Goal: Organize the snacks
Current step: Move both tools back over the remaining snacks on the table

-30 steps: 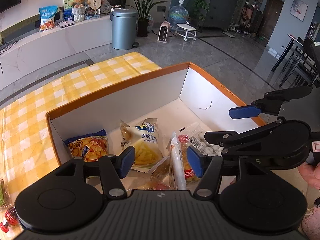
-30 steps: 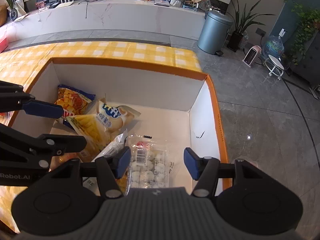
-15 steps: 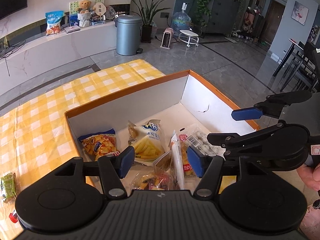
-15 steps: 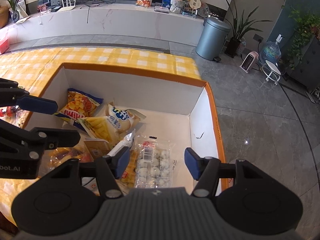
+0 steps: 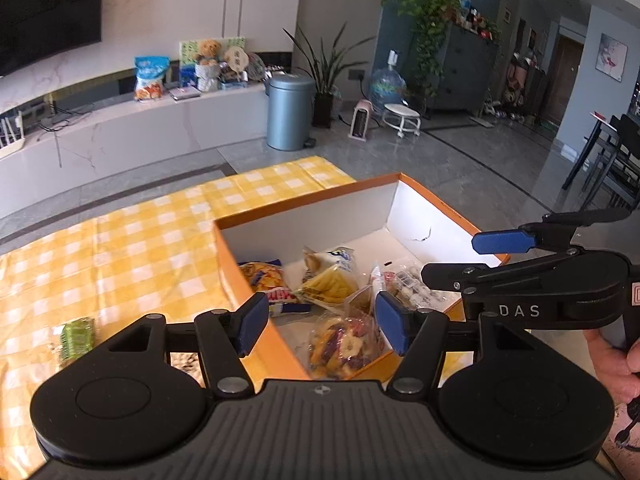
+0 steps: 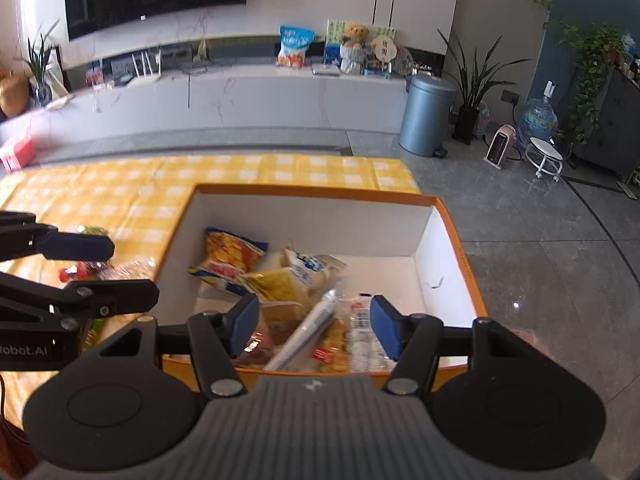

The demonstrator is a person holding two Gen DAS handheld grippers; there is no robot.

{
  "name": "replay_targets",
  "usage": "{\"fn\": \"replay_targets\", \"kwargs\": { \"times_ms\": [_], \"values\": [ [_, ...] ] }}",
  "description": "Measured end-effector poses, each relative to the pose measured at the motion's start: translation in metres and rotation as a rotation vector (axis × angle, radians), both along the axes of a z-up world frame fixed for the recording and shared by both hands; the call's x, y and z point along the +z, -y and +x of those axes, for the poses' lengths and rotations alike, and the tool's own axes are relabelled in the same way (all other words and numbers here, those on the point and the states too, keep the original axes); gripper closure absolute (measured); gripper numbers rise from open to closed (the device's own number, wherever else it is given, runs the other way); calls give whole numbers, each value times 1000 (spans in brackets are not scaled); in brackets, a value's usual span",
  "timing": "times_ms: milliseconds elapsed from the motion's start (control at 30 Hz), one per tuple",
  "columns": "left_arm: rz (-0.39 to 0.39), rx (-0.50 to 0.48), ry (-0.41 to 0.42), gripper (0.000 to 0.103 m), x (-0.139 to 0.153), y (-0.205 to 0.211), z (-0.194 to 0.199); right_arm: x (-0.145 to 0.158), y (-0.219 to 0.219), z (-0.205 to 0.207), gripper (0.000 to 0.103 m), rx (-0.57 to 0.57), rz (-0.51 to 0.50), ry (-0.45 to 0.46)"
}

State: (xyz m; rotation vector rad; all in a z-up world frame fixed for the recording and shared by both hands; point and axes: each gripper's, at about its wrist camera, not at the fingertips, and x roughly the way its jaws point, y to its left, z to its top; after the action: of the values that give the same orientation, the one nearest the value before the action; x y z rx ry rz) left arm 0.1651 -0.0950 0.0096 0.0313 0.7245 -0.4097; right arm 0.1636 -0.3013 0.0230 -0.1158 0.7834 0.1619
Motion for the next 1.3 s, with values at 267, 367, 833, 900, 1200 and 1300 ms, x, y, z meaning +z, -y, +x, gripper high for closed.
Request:
{"fn": "replay_targets", "kwargs": {
  "times_ms": [267, 367, 833, 900, 1200, 1300],
  "values": [
    [-22, 99, 63, 28, 6, -43, -43, -2, -35, -41, 41, -9, 113, 61],
    [-30, 147, 69, 28, 3, -60, -56, -5, -55, -56, 41, 3, 121, 83],
    [0, 299, 66, 26, -35, -135, -100, -34, -135, -110, 41, 89, 133, 132],
    [16, 312, 57, 26, -42, -141, -103, -41, -143, -113, 41, 98, 132, 118],
    [4, 335, 30, 26, -64, -166, -113, -67, -173, -115, 41, 130, 123, 59],
    [-1, 343, 39, 26, -66, -169, -113, -70, -178, -112, 41, 125, 121, 54]
  ]
}}
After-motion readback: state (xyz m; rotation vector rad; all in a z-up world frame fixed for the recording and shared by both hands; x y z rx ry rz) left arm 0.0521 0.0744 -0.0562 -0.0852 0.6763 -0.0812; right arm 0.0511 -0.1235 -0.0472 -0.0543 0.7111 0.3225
